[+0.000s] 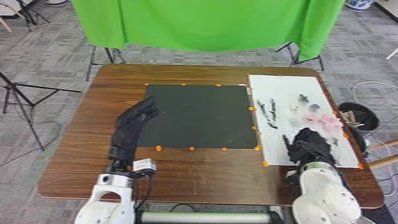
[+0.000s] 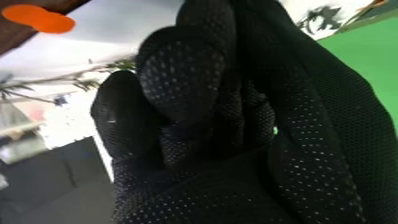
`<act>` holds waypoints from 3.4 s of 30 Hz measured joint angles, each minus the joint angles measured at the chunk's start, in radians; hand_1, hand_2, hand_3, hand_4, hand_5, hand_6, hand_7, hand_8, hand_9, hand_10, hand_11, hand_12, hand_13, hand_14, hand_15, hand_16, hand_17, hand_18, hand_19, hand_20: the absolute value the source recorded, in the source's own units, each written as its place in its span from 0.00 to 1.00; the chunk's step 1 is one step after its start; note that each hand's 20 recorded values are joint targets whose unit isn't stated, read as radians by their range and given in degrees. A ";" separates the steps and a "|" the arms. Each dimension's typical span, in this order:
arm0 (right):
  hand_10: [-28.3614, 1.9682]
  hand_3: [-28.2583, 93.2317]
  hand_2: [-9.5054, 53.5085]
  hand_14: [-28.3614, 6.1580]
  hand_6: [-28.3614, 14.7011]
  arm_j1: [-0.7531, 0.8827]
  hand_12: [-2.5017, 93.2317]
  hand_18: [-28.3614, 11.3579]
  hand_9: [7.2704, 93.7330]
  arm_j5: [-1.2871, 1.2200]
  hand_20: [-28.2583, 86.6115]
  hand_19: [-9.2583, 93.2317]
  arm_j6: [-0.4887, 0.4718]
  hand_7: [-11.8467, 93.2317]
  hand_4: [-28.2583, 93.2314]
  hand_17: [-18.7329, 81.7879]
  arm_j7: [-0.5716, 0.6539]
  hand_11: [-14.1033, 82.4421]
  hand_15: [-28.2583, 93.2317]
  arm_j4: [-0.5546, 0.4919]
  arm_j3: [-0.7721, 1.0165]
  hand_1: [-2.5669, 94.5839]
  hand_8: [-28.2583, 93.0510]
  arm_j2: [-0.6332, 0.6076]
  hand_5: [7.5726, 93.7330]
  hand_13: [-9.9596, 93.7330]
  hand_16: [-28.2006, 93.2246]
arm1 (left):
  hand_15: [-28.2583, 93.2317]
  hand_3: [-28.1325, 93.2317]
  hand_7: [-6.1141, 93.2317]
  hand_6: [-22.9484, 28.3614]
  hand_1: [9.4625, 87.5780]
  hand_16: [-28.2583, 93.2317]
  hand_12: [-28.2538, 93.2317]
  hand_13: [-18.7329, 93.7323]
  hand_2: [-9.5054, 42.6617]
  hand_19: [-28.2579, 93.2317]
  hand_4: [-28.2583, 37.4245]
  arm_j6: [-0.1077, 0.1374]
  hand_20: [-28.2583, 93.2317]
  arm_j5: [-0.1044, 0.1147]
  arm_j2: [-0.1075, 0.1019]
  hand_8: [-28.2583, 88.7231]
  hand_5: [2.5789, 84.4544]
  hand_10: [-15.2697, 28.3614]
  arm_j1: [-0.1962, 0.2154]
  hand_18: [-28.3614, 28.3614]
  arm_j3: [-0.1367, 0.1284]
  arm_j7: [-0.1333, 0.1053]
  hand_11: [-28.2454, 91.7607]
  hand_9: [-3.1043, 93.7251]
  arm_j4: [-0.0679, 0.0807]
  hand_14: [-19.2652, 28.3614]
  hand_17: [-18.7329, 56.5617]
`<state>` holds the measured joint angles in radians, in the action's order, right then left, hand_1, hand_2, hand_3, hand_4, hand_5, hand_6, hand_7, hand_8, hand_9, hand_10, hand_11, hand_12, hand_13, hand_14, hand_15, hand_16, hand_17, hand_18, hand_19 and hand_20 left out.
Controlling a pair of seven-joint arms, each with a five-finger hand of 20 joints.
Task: Arrange flowers
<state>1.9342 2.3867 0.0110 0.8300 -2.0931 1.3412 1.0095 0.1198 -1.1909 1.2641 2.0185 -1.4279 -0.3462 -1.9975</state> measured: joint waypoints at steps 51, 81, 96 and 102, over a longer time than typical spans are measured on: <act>0.56 0.76 0.00 0.78 0.54 -0.342 0.60 0.54 0.94 -0.383 0.60 0.98 0.232 0.39 0.42 0.88 -0.123 0.40 0.69 -0.036 -0.273 0.60 0.44 -0.087 0.80 1.00 0.51 | 0.38 0.82 0.22 0.49 0.21 0.23 0.32 0.47 0.07 0.33 0.11 0.179 0.34 0.075 -0.271 0.18 0.53 0.64 -0.013 0.69 -0.148 -0.002 0.38 0.45 0.126 0.75 0.33; 0.56 0.75 0.00 0.79 0.54 -0.891 0.58 0.57 0.94 -0.458 0.59 0.96 0.188 0.41 0.43 0.90 -0.210 0.41 0.70 0.246 -0.835 0.60 0.43 0.095 0.80 1.00 0.49 | 0.39 0.82 0.24 0.49 0.21 0.23 0.32 0.49 0.04 0.33 0.10 0.313 0.35 0.164 -0.329 0.17 0.54 0.64 0.020 0.68 -0.104 -0.041 0.39 0.46 0.192 0.74 0.33; 0.56 0.75 0.00 0.79 0.53 -0.928 0.56 0.58 0.94 -0.682 0.59 0.95 0.299 0.45 0.43 0.91 -0.213 0.42 0.69 0.352 -0.923 0.60 0.40 0.193 0.78 1.00 0.48 | 0.39 0.82 0.24 0.49 0.21 0.23 0.32 0.48 0.04 0.33 0.10 0.301 0.34 0.156 -0.334 0.17 0.54 0.64 -0.035 0.68 -0.028 -0.019 0.39 0.46 0.196 0.74 0.33; 0.55 0.75 0.00 0.79 0.53 -0.927 0.54 0.60 0.94 -0.753 0.57 0.92 0.382 0.49 0.42 0.92 -0.190 0.42 0.68 0.382 -0.922 0.61 0.38 0.208 0.76 1.00 0.46 | 0.39 0.82 0.23 0.49 0.21 0.23 0.32 0.48 0.04 0.33 0.10 0.294 0.34 0.156 -0.327 0.17 0.54 0.64 -0.039 0.68 -0.020 -0.017 0.39 0.46 0.196 0.74 0.33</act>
<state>1.0073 1.6335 0.3933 0.6403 -1.7108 0.4187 1.2176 0.4139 -1.0347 0.9370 1.9792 -1.4481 -0.3631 -1.8013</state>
